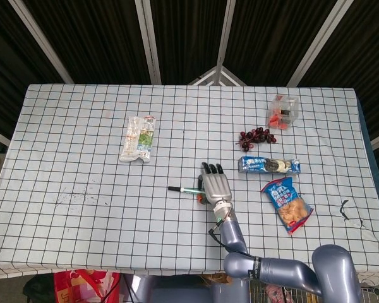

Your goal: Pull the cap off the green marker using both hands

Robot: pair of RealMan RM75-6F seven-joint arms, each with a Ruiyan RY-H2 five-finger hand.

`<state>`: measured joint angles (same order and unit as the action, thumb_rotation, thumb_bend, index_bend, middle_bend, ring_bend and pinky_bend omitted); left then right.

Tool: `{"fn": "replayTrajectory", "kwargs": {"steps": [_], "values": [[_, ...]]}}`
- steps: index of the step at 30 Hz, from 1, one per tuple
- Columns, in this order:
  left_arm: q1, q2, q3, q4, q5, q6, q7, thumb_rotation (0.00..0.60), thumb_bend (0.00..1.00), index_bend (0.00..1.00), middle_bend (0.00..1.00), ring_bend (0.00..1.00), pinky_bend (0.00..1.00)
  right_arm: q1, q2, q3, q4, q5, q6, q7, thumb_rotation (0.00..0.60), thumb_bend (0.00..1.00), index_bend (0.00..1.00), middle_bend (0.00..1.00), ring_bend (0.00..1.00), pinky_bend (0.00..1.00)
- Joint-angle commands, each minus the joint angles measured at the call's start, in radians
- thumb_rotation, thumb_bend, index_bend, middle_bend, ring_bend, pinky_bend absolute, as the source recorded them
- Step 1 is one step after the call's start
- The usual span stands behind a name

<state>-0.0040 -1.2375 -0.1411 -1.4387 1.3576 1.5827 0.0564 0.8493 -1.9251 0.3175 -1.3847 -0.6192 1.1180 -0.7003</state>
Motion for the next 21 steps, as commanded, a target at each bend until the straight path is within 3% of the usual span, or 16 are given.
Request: {"fn": "replayTrajectory", "kwargs": {"steps": [1, 13, 21], "values": [[0.0, 0.0, 0.0, -0.002, 0.001, 0.001, -0.002, 0.6, 0.42, 0.08, 0.0, 0.0, 0.03, -0.009, 0.01, -0.003, -0.013, -0.02, 0.004, 0.018, 0.6, 0.51, 0.78, 0.11, 0.1, 0.0], [-0.001, 0.005, 0.0, -0.018, 0.022, 0.019, -0.004, 0.6, 0.42, 0.08, 0.0, 0.0, 0.03, -0.052, 0.073, -0.009, -0.109, -0.112, 0.004, 0.12, 0.6, 0.51, 0.84, 0.15, 0.12, 0.0], [-0.018, 0.011, 0.015, -0.089, 0.083, 0.029, 0.027, 0.6, 0.42, 0.11, 0.0, 0.0, 0.03, -0.093, 0.173, -0.031, -0.299, -0.206, 0.084, 0.112, 0.6, 0.51, 0.84, 0.15, 0.12, 0.0]]}}
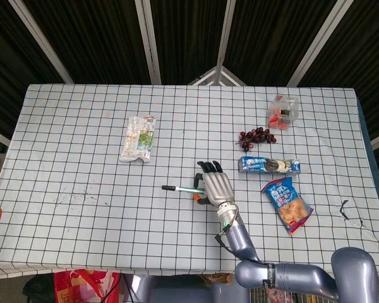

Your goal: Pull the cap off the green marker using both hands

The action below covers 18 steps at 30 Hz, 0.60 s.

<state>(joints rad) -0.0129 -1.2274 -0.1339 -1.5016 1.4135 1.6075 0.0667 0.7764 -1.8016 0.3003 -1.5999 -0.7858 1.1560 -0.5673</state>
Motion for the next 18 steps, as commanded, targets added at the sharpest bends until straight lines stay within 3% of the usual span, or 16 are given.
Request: {"fn": "replayTrajectory", "kwargs": {"steps": [1, 9, 18], "values": [[-0.014, -0.001, 0.011, -0.039, 0.042, 0.007, 0.026, 0.6, 0.42, 0.12, 0.0, 0.0, 0.03, -0.024, 0.064, -0.016, -0.115, -0.046, 0.062, -0.036, 0.6, 0.51, 0.84, 0.15, 0.12, 0.0], [-0.059, -0.027, 0.016, -0.16, 0.127, 0.007, 0.11, 0.6, 0.42, 0.19, 0.02, 0.0, 0.03, -0.027, 0.146, 0.008, -0.311, -0.036, 0.157, -0.146, 0.6, 0.51, 0.84, 0.15, 0.12, 0.0], [-0.115, -0.096, 0.022, -0.26, 0.193, -0.029, 0.225, 0.6, 0.42, 0.25, 0.04, 0.0, 0.03, 0.042, 0.114, 0.06, -0.408, 0.018, 0.23, -0.284, 0.6, 0.51, 0.84, 0.15, 0.12, 0.0]]}}
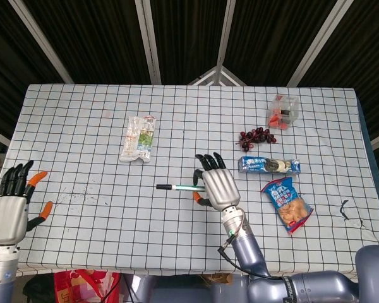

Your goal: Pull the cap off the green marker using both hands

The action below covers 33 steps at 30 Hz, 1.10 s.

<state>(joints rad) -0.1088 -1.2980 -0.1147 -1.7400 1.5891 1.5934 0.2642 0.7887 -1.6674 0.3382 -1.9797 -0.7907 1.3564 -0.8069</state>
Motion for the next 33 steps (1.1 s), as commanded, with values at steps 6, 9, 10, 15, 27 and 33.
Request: {"fn": "replayTrajectory", "kwargs": {"steps": [6, 9, 10, 15, 27, 33], "values": [[-0.057, -0.099, 0.004, -0.036, 0.037, -0.053, 0.066, 0.6, 0.42, 0.29, 0.06, 0.0, 0.03, 0.092, -0.075, 0.067, -0.057, 0.077, 0.075, -0.123, 0.6, 0.51, 0.84, 0.15, 0.12, 0.0], [-0.071, -0.133, 0.0, -0.023, 0.038, -0.063, 0.079, 0.6, 0.42, 0.3, 0.06, 0.0, 0.03, 0.115, -0.094, 0.079, -0.068, 0.095, 0.097, -0.152, 0.6, 0.51, 0.84, 0.15, 0.12, 0.0], [-0.076, -0.145, -0.002, -0.017, 0.038, -0.065, 0.082, 0.6, 0.42, 0.3, 0.06, 0.0, 0.03, 0.123, -0.101, 0.082, -0.071, 0.1, 0.105, -0.161, 0.6, 0.51, 0.84, 0.15, 0.12, 0.0], [-0.092, -0.19, -0.009, 0.014, 0.034, -0.07, 0.089, 0.6, 0.42, 0.32, 0.07, 0.0, 0.03, 0.155, -0.124, 0.097, -0.083, 0.124, 0.139, -0.198, 0.6, 0.51, 0.84, 0.15, 0.12, 0.0], [-0.109, -0.245, -0.008, 0.031, 0.062, -0.049, 0.098, 0.6, 0.42, 0.34, 0.08, 0.0, 0.03, 0.215, -0.201, 0.112, -0.022, 0.165, 0.146, -0.196, 0.6, 0.51, 0.84, 0.15, 0.12, 0.0], [-0.113, -0.262, -0.005, 0.04, 0.064, -0.045, 0.091, 0.6, 0.42, 0.36, 0.09, 0.0, 0.03, 0.237, -0.225, 0.126, 0.009, 0.18, 0.139, -0.187, 0.6, 0.51, 0.84, 0.15, 0.12, 0.0]]}}
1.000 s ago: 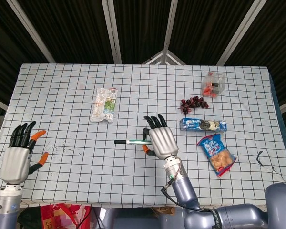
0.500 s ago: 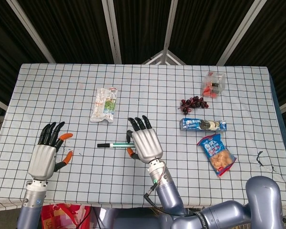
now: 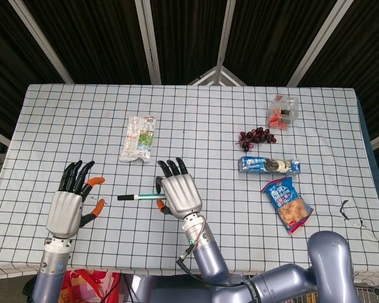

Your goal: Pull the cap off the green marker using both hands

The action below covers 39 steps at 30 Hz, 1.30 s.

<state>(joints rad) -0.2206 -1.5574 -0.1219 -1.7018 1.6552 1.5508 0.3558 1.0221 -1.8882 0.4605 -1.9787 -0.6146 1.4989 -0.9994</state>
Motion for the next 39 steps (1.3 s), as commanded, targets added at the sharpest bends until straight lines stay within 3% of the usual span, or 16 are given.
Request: {"fn": "replayTrajectory", "kwargs": {"steps": [1, 11, 39], "values": [[-0.002, -0.003, 0.003, 0.004, -0.003, -0.004, 0.001, 0.6, 0.42, 0.37, 0.09, 0.0, 0.03, 0.005, -0.005, 0.006, 0.014, 0.005, -0.006, 0.011, 0.6, 0.51, 0.84, 0.15, 0.12, 0.0], [-0.015, -0.034, 0.003, 0.042, -0.014, -0.014, -0.015, 0.6, 0.42, 0.39, 0.1, 0.0, 0.03, 0.006, -0.003, 0.001, 0.063, -0.002, -0.039, 0.059, 0.6, 0.51, 0.84, 0.15, 0.12, 0.0], [-0.052, -0.106, 0.0, 0.096, -0.002, -0.013, -0.029, 0.6, 0.42, 0.44, 0.14, 0.0, 0.03, 0.027, -0.006, -0.011, 0.072, 0.01, -0.05, 0.077, 0.6, 0.51, 0.85, 0.15, 0.12, 0.0]]}}
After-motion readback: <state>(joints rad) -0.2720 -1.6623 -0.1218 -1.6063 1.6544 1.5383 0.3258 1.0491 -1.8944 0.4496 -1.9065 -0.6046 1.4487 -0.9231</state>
